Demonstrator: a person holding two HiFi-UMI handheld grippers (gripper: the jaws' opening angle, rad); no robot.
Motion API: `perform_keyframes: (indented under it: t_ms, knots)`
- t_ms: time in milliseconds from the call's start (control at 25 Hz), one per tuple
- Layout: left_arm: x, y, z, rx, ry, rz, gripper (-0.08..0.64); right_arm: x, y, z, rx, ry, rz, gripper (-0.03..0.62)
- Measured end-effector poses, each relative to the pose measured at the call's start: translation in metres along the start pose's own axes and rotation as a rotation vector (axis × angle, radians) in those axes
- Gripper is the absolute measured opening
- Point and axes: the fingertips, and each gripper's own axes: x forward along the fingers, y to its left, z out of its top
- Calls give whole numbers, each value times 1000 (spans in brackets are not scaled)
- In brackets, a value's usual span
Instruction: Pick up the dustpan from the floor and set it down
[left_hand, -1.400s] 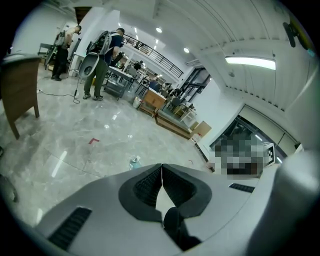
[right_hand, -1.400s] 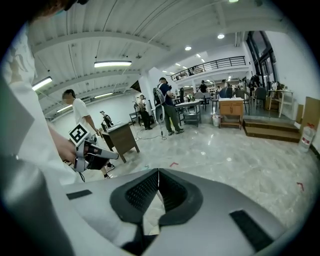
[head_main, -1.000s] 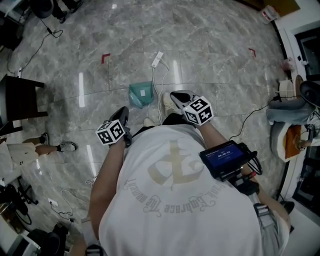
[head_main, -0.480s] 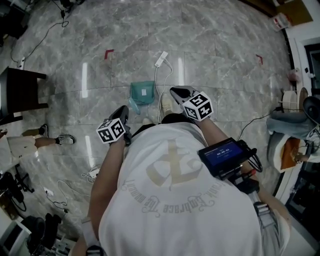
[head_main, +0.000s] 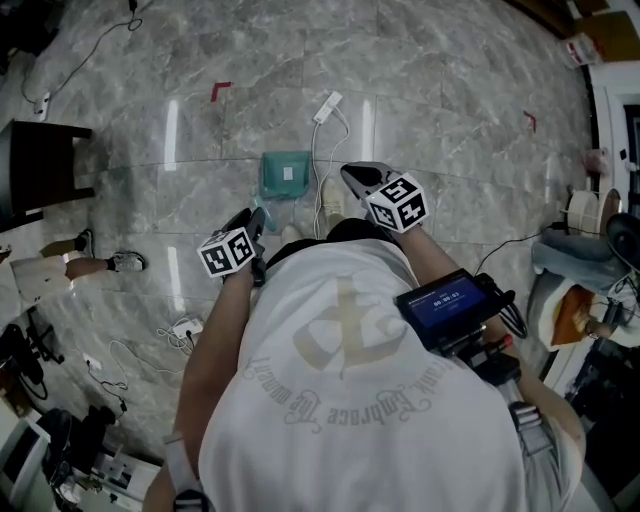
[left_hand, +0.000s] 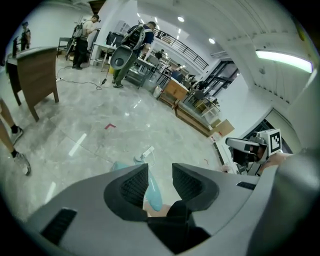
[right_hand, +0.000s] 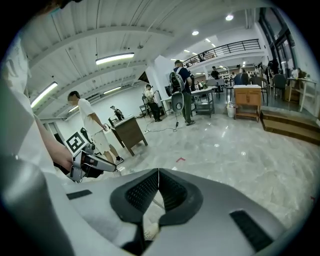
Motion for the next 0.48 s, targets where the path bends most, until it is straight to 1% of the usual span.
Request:
perform_keyframes:
  t_ms: [120,240,360,400,480]
  knots:
    - [19,12,13,-33,48,69,182,9,-18,14,14,20,9,18]
    - [28,23,6,-44,50,126,226,6,-21,2,17,26,3,18]
    - [41,28,-2,-37,68,144,242,1,-26,-12,24,31,-13,18]
    - [43,32,-2,-45,75,151,244,1,-27,-13,27,32,-15,18]
    - [46,40,-2,-88,89,168,247,4,-29,-12,29,32,-15,18]
